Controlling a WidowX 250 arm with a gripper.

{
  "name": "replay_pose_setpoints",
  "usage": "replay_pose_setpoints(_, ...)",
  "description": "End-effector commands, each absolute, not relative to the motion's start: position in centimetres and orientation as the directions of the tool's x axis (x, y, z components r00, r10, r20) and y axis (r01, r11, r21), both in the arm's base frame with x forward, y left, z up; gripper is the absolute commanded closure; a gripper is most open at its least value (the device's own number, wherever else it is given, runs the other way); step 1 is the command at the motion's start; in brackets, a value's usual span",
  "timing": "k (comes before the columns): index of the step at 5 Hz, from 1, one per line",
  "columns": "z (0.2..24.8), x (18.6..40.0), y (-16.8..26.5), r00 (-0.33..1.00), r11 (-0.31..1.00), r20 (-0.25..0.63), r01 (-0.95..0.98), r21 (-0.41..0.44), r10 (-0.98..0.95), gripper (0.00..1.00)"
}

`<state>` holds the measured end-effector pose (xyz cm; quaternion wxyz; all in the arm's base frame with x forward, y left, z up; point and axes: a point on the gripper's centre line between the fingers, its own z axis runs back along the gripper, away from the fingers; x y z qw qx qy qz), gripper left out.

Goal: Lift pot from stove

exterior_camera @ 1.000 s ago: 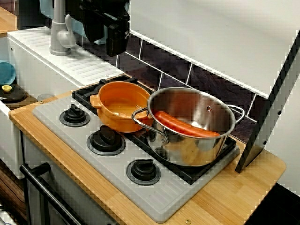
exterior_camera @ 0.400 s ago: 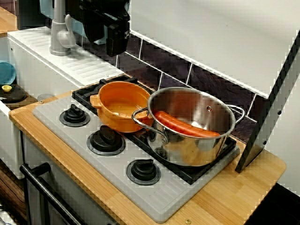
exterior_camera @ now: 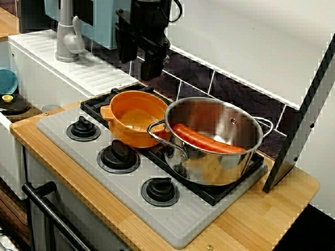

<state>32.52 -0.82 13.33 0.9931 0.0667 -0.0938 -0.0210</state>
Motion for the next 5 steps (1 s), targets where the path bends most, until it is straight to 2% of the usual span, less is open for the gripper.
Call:
replay_pose_setpoints(1,13.3,35.9,0.2,0.976,0.989,0.215,0.006,0.150,-0.039,0.00)
replay_pose_setpoints(2,12.6,35.8,0.4,0.977,0.986,0.205,0.024,0.164,-0.058,0.00)
replay_pose_setpoints(5,12.8,33.3,0.1,0.978,0.985,0.181,0.079,0.152,-0.106,0.00)
